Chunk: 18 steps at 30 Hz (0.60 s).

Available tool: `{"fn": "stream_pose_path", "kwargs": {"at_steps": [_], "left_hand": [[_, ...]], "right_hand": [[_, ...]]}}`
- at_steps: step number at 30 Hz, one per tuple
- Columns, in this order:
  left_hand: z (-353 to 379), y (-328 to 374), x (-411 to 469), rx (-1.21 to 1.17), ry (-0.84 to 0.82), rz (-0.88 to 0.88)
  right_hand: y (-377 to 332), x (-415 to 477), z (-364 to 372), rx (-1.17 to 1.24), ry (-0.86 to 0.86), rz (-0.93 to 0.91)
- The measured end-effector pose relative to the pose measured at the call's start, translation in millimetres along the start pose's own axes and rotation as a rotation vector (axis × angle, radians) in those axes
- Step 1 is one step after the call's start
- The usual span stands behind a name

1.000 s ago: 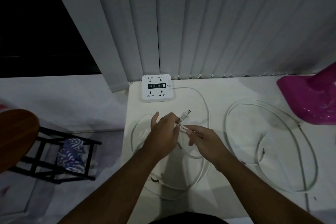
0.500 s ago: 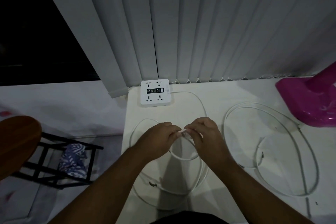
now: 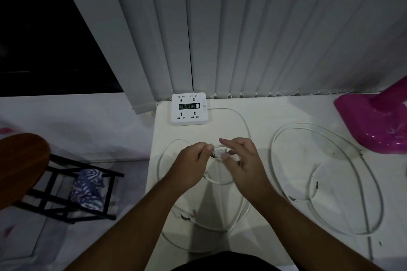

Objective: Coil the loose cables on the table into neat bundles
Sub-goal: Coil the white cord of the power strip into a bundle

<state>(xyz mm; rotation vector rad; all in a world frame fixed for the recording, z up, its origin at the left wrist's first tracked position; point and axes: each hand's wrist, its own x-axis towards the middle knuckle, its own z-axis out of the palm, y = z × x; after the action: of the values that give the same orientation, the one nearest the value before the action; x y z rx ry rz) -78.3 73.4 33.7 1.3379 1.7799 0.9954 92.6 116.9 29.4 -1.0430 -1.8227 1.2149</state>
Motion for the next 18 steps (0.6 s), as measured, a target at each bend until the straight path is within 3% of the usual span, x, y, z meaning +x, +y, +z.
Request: {"fn": "stream_pose_path", "kwargs": {"at_steps": [3, 8, 18], "left_hand": [[-2.5, -1.8, -1.1, 0.014, 0.03, 0.028], [-6.3, -5.5, -4.0, -0.038, 0.053, 0.022], [-12.5, -17.5, -5.5, -0.116, 0.041, -0.05]], "right_hand": [[6.9, 3.1, 0.8, -0.231, 0.005, -0.188], [10.4, 5.1, 0.0, -0.28, 0.045, -0.142], [3.2, -2.7, 5.6, 0.402, 0.098, 0.245]]}}
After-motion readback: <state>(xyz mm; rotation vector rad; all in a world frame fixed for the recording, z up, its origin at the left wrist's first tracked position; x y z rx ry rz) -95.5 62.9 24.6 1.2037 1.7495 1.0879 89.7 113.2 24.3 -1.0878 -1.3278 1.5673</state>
